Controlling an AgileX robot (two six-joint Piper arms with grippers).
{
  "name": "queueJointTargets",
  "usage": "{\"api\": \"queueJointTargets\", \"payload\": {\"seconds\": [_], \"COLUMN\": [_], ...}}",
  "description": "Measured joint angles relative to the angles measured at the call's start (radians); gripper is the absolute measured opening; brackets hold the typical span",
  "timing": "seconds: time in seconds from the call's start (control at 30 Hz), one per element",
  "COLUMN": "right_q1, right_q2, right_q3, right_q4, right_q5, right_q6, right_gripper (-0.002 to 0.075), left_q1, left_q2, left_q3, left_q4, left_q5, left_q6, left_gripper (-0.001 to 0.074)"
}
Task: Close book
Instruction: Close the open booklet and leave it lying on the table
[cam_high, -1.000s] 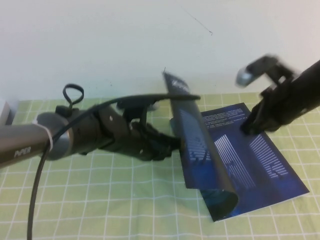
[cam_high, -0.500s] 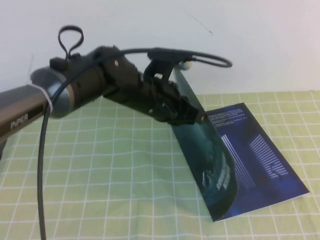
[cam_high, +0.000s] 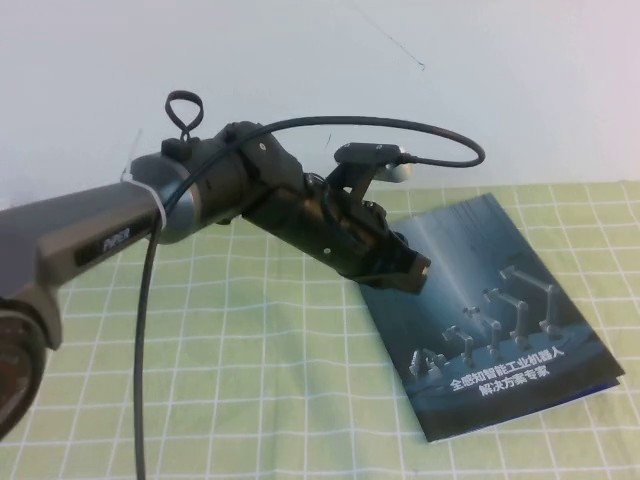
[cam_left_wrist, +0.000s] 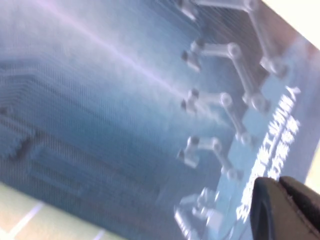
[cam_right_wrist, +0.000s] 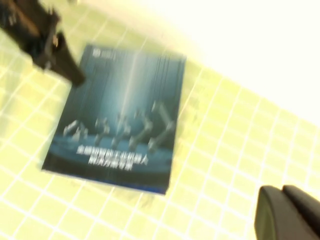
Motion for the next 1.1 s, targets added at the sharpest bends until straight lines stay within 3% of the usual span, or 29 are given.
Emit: {"api": "queueJointTargets", "payload": {"seconds": [0.23, 0.37, 0.53, 0.73, 0.97, 1.1], "right_q1": [0.0, 0.0, 0.0, 0.0, 0.0, 0.0], "right_q2": [-0.199, -0.327, -0.431, -0.446, -0.446, -0.446], "right_q3": [0.066, 0.237, 0.493, 0.707, 0.86, 0.89], "right_q4": [0.0, 0.0, 0.068, 0.134, 0.144, 0.15], "right_q5": [0.0, -0.009, -0.135, -0.292, -0.422, -0.471], "right_q6": [-0.028, -0.038, -0.091, -0.122, -0.131, -0.134], "right_gripper": [-0.0003, -0.0003, -0.0003, -0.0003, -0.0003, -0.0003], "left_q1": [-0.002, -0.013, -0.09, -0.16, -0.171, -0.171], "left_q2": [-0.189, -0.395, -0.669, -1.045, -1.512, -1.727], "left_q3": [0.0, 0.031, 0.165, 0.428, 0.762, 0.848], "left_q4": [0.412, 0.721, 1.062, 1.181, 1.248, 1.335], "left_q5": [-0.026, 0.01, 0.067, 0.073, -0.009, 0.078], "left_q6": [-0.353, -0.587, -0.859, -0.991, -1.103, -1.186], "left_gripper": [-0.0004, -0.0004, -0.0004, -0.0004, -0.0004, -0.0004]}}
